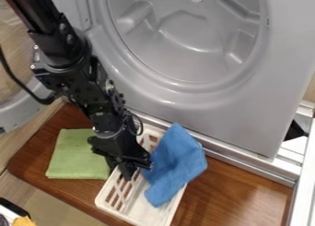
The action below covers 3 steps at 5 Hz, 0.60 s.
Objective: Move the basket to the right of the table
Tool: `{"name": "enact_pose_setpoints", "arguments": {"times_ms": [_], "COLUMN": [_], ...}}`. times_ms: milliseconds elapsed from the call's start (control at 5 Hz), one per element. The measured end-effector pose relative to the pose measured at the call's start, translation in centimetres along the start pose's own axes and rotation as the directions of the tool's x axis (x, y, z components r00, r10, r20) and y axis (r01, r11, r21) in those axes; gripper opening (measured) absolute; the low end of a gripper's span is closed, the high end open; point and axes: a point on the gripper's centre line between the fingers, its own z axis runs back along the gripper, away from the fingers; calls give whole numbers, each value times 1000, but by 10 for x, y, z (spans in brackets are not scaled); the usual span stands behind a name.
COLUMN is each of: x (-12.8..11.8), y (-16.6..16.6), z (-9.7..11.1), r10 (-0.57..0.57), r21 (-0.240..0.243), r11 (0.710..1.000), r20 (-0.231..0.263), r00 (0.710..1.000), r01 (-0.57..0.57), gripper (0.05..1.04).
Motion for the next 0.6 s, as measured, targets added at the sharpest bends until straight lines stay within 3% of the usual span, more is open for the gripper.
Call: {"name": "enact_pose_setpoints", "arguments": {"times_ms": [200, 600], "x": [-3, 3], "y": [-3, -14], "z": [3, 26], "r10": [-2, -2], "r21": [-17, -66], "r11": [1000, 998], "r20": [7, 87], "r00": [1000, 996], "r01": [2, 8], "gripper": [98, 91]}}
